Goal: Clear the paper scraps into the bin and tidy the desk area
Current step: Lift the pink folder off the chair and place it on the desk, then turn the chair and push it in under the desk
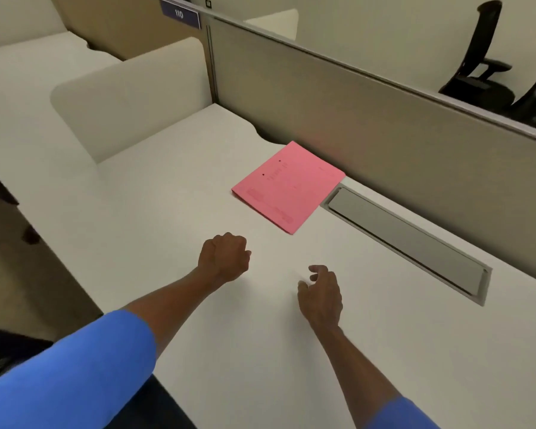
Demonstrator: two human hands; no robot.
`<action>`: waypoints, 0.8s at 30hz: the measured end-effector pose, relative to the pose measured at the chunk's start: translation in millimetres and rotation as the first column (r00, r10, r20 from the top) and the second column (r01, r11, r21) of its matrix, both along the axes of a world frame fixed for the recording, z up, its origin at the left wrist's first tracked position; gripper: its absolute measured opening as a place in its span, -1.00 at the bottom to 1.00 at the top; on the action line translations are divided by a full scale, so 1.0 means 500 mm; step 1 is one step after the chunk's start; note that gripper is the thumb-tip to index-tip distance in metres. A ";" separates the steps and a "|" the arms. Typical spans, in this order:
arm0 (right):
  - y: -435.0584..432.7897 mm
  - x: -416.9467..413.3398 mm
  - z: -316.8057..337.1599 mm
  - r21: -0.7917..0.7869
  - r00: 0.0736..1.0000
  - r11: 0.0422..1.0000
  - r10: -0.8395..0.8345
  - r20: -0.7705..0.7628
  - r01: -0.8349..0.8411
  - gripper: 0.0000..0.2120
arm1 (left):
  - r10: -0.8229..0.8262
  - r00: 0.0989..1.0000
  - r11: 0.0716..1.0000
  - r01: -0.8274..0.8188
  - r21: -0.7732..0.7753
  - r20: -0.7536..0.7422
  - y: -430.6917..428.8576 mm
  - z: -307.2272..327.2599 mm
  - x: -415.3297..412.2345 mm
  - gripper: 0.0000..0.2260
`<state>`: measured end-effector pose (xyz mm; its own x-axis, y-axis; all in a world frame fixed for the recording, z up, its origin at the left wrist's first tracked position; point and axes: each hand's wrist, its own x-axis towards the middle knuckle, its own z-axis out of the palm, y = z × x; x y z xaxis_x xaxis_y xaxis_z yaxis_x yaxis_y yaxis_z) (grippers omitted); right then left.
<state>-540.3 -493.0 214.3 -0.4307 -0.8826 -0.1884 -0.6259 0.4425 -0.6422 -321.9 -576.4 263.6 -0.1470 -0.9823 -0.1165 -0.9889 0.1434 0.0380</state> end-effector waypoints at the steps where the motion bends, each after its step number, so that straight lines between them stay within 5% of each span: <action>1: 0.028 0.010 0.003 0.009 1.000 1.000 -0.003 -0.003 0.003 -0.65 | 0.014 1.000 1.000 -0.014 0.024 -0.012 0.040 -0.001 0.018 -0.71; 7: 0.221 0.074 0.002 0.058 0.997 0.996 0.074 -0.002 -0.074 -0.81 | 0.038 0.999 0.983 -0.031 0.180 -0.036 0.295 -0.028 0.130 -0.71; 16: 0.512 0.200 -0.008 0.122 0.976 0.969 0.216 -0.010 -0.214 -0.80 | 0.124 0.978 0.967 -0.081 0.242 -0.166 0.660 -0.048 0.320 -0.76; 24: 0.704 0.284 -0.002 0.229 0.902 0.874 0.430 0.043 -0.428 -0.80 | 0.232 0.936 0.863 -0.073 0.499 -0.264 0.893 -0.102 0.442 -0.85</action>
<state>-398.1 -141.0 213.2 -0.0220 -0.9146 -0.4038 -0.7929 0.2620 -0.5502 -100.6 -129.9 212.5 -0.1055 -0.8299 -0.5479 -0.9232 -0.1231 0.3642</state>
